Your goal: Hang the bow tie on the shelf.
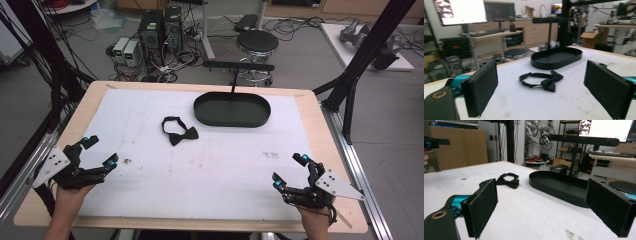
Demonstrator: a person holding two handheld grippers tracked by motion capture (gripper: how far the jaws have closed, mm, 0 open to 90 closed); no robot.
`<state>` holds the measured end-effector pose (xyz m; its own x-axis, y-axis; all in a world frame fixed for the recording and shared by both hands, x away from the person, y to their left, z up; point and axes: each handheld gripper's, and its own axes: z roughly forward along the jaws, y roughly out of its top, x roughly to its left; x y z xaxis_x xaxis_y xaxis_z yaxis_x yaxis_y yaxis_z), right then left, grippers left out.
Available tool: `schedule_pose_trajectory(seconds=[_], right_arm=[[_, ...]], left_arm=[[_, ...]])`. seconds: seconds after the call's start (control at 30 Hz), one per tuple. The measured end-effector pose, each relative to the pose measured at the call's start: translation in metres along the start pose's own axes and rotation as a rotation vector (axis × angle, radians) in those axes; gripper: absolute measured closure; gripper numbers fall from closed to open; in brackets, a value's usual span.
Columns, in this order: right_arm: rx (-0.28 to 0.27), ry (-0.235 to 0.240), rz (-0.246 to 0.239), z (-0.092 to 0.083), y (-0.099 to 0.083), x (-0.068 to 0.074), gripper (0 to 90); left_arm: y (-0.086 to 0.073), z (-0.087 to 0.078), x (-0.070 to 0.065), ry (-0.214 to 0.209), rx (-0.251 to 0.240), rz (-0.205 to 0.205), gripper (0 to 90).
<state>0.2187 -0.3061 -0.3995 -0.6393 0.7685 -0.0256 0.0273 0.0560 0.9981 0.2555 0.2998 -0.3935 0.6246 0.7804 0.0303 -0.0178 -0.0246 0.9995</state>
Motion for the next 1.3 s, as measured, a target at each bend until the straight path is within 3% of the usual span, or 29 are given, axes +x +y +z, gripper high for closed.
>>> schedule_pose_trajectory(seconds=[0.13,0.33,0.43,0.53,0.8,1.17,1.2,1.3], right_arm=[[0.014,0.009,-0.011,0.004,0.0,0.002,10.3],[0.015,0.014,-0.012,0.004,0.0,0.003,10.3],[0.016,0.018,-0.005,0.005,0.0,0.004,10.3],[0.016,0.024,-0.003,0.006,-0.001,0.004,10.3],[0.017,0.036,-0.003,0.009,-0.002,0.005,10.3],[0.02,0.053,0.004,0.014,-0.004,0.006,10.2],[0.018,0.055,0.005,0.015,-0.004,0.006,10.3],[0.013,0.056,0.015,0.016,-0.005,0.006,10.2]], left_arm=[[0.005,0.021,-0.002,-0.06,0.064,-0.005,14.9],[0.015,0.058,-0.007,-0.133,0.167,0.026,22.0],[0.019,0.077,-0.01,-0.171,0.204,0.011,22.9],[0.02,0.096,-0.014,-0.172,0.265,0.046,22.9],[0.017,0.142,-0.019,-0.192,0.379,0.067,23.2],[-0.001,0.203,-0.029,-0.234,0.573,0.132,24.9],[-0.002,0.207,-0.03,-0.235,0.582,0.15,25.1],[-0.008,0.22,-0.031,-0.243,0.616,0.155,26.7]])
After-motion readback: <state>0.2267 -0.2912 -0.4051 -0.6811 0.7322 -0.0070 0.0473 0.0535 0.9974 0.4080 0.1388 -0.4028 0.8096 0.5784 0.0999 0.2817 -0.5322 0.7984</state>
